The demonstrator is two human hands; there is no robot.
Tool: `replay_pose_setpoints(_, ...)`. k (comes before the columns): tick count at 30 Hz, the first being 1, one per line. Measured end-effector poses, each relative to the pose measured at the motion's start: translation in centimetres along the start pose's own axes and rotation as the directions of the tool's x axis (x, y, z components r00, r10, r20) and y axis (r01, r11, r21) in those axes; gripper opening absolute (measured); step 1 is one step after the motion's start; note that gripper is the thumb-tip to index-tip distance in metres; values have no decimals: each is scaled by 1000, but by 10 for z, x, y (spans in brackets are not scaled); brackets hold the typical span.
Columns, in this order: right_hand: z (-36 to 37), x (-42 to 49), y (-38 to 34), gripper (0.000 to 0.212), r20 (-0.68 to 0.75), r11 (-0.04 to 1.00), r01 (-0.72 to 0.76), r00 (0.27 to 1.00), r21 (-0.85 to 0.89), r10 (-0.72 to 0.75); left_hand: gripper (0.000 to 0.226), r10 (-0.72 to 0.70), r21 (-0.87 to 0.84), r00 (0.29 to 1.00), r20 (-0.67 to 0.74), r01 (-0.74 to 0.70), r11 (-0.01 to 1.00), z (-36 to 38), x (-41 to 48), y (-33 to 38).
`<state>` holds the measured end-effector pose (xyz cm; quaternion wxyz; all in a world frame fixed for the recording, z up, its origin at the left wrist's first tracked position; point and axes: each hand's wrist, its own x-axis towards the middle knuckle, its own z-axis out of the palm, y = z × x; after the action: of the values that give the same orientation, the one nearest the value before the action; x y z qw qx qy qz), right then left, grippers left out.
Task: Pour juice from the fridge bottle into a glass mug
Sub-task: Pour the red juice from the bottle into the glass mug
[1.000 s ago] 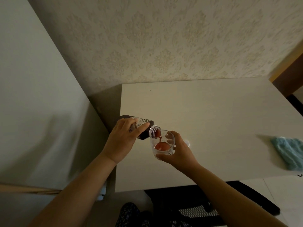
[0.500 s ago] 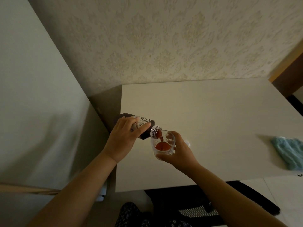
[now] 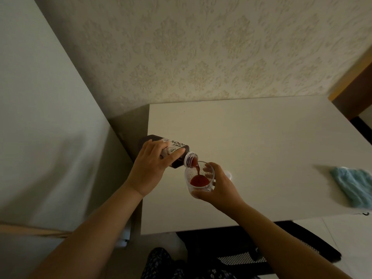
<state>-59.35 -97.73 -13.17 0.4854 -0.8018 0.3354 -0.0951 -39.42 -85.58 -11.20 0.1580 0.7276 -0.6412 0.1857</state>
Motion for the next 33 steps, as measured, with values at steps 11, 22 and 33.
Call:
replay_pose_setpoints(11, -1, -3, 0, 88, 10, 1000, 7, 1000, -11, -7, 82, 20, 27, 1000, -2, -20, 999, -2, 2, 1)
replay_pose_setpoints(22, 0, -9, 4, 86, 11, 1000, 12, 1000, 24, -13, 77, 40, 52, 999, -29, -39, 998, -3, 2, 1)
replay_pose_setpoints(33, 3, -10, 8, 87, 5, 1000, 21, 1000, 12, -21, 82, -7, -5, 1000, -22, 7, 1000, -3, -2, 5)
